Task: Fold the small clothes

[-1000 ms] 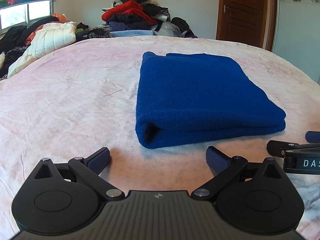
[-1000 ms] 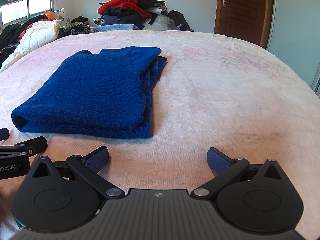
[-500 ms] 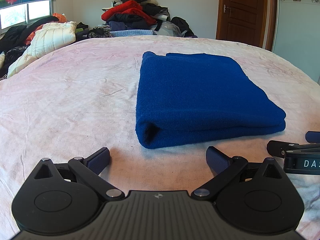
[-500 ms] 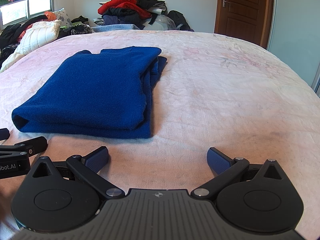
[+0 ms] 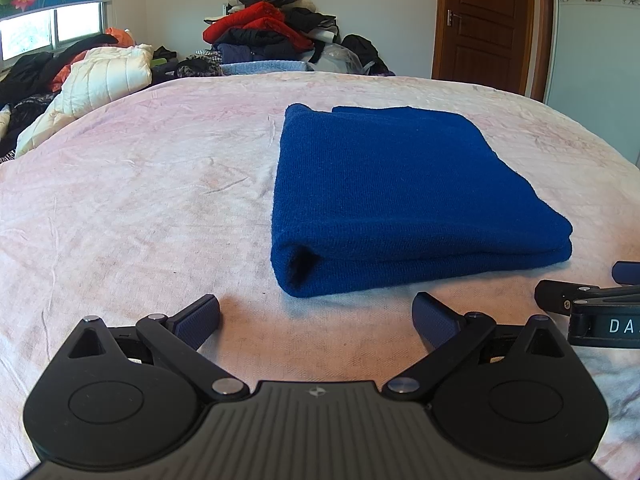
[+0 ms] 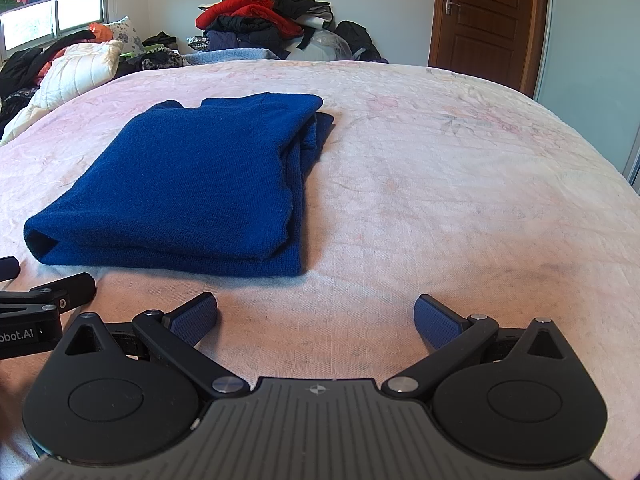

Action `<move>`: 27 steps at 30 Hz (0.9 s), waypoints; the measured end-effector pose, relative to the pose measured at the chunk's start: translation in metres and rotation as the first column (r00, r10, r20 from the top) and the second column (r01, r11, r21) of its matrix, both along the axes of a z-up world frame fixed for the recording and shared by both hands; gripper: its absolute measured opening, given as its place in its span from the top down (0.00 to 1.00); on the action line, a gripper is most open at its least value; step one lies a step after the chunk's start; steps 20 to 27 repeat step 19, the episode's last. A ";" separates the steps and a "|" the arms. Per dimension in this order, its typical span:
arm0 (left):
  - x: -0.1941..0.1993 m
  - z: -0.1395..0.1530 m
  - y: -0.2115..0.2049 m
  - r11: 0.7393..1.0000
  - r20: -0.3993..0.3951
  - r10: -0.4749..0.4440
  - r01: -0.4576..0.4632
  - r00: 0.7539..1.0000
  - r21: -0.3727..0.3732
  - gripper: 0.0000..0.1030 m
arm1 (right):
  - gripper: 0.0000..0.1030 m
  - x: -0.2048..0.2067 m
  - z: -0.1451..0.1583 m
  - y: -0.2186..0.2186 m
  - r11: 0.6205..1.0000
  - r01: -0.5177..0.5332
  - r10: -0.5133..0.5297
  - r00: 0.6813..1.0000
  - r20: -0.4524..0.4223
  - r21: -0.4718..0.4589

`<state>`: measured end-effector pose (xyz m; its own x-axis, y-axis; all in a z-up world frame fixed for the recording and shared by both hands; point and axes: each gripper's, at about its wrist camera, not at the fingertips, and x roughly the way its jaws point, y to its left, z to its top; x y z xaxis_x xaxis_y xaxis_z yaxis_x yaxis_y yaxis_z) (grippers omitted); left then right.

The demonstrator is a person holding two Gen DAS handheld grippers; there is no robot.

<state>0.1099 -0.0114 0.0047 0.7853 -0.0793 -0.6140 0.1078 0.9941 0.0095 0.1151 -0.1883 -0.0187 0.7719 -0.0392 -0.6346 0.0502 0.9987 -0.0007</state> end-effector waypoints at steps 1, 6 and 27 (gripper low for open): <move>0.000 0.000 0.000 1.000 0.000 0.000 0.000 1.000 0.000 0.00 | 0.00 0.000 0.000 0.000 1.000 0.000 0.000 1.000 0.000 0.000; 0.000 0.000 0.000 1.000 0.000 0.000 0.000 1.000 0.000 0.00 | 0.00 0.000 0.000 0.000 1.000 0.000 0.000 1.000 0.000 0.000; -0.002 0.001 0.002 0.999 0.005 0.034 -0.034 0.999 0.004 0.00 | 0.00 0.000 0.000 0.000 1.000 0.000 0.000 1.000 0.000 0.001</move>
